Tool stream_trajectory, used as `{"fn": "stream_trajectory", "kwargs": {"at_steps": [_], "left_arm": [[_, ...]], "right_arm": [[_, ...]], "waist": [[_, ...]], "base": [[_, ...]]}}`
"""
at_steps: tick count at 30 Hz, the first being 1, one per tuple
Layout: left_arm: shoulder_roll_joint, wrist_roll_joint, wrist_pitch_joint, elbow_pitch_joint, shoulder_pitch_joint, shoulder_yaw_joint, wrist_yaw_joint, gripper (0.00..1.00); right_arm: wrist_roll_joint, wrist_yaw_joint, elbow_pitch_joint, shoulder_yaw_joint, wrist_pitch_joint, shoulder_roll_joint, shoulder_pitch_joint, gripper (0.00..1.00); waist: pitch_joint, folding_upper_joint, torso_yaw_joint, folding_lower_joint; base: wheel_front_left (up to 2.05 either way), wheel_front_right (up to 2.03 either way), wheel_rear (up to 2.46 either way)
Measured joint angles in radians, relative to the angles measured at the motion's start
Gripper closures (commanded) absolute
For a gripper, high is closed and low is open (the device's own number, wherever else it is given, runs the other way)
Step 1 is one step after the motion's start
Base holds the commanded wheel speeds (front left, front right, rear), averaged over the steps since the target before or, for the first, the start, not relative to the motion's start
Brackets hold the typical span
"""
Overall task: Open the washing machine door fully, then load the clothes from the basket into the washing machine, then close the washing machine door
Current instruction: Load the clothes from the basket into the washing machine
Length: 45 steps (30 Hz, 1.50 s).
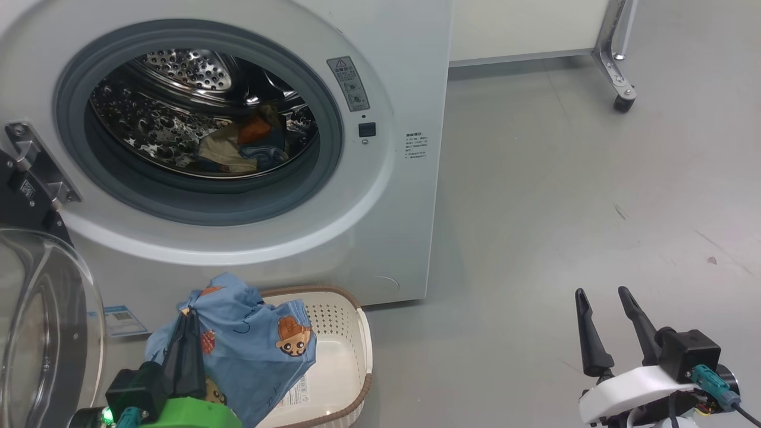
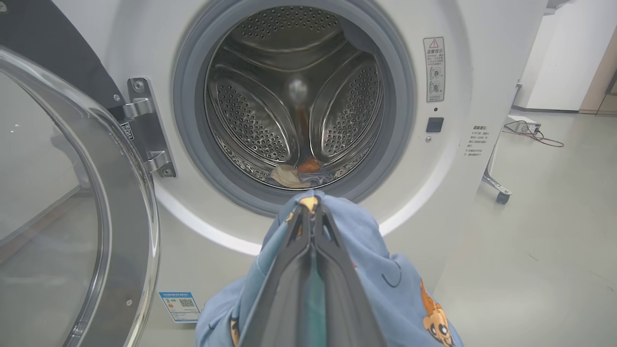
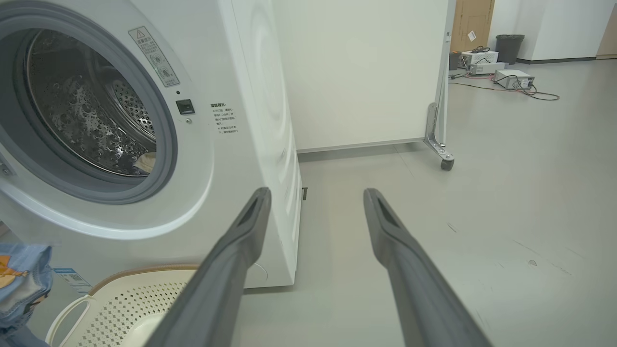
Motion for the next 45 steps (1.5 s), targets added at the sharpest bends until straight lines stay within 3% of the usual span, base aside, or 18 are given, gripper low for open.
{"fn": "stream_trajectory", "kwargs": {"at_steps": [20,32,45], "left_arm": [[0.015,0.005,0.021,-0.020,-0.118,0.014,0.007,1.00],[0.047,-0.018,0.053,0.004,-0.291,0.092,0.011,1.00],[0.159,0.005,0.100,0.097,-0.528,0.139,0.015,1.00]], "right_arm": [[0.009,0.000,-0.012,0.038,0.000,0.000,-0.039,0.00],[0.049,0.000,-0.031,0.070,0.000,-0.001,-0.089,0.00],[0.062,0.000,-0.040,0.110,0.000,-0.001,-0.160,0.00]], "waist": [[0.099,0.0000,-0.049,0.0001],[0.183,0.0000,-0.099,0.0001],[0.300,0.0000,-0.170,0.0001]], "base": [[0.00,0.00,0.00],[0.00,0.00,0.00],[0.00,0.00,0.00]]}}
